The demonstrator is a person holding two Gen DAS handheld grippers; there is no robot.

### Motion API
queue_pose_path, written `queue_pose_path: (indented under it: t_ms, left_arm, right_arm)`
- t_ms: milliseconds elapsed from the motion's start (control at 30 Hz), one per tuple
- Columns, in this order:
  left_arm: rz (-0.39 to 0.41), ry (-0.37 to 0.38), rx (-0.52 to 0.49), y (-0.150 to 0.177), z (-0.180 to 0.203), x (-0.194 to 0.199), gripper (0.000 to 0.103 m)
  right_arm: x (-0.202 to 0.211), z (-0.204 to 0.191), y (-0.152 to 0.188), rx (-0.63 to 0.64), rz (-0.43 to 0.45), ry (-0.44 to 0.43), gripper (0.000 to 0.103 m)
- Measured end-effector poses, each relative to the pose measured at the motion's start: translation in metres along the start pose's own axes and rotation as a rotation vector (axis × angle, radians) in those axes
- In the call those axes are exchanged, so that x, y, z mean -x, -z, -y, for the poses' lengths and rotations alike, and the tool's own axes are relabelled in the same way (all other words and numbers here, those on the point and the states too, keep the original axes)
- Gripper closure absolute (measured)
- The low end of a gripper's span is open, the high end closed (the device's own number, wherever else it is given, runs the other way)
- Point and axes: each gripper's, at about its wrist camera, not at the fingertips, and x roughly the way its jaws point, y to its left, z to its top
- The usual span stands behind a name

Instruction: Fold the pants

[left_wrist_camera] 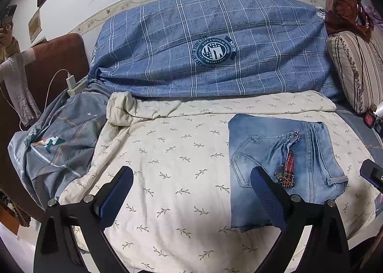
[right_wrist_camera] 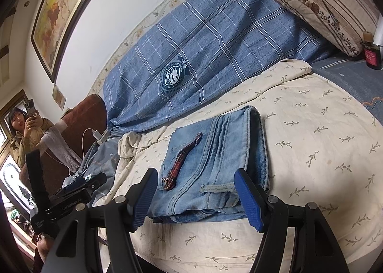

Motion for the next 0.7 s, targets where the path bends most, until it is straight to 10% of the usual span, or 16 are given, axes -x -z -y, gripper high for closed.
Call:
queue_pose_path:
  t_ms: [267, 700]
  left_arm:
    - [-0.082, 0.094, -0.005, 0.0, 0.003, -0.04, 0.005]
    - [-0.331, 0.477, 0.045, -0.009, 0.003, -0.14, 0.005]
  right_arm:
    - [-0.019, 0.019, -0.012, -0.058, -0.059, 0.025, 0.033]
    - [-0.079, 0.07, -0.037, -0.151, -0.264, 0.078, 0.033]
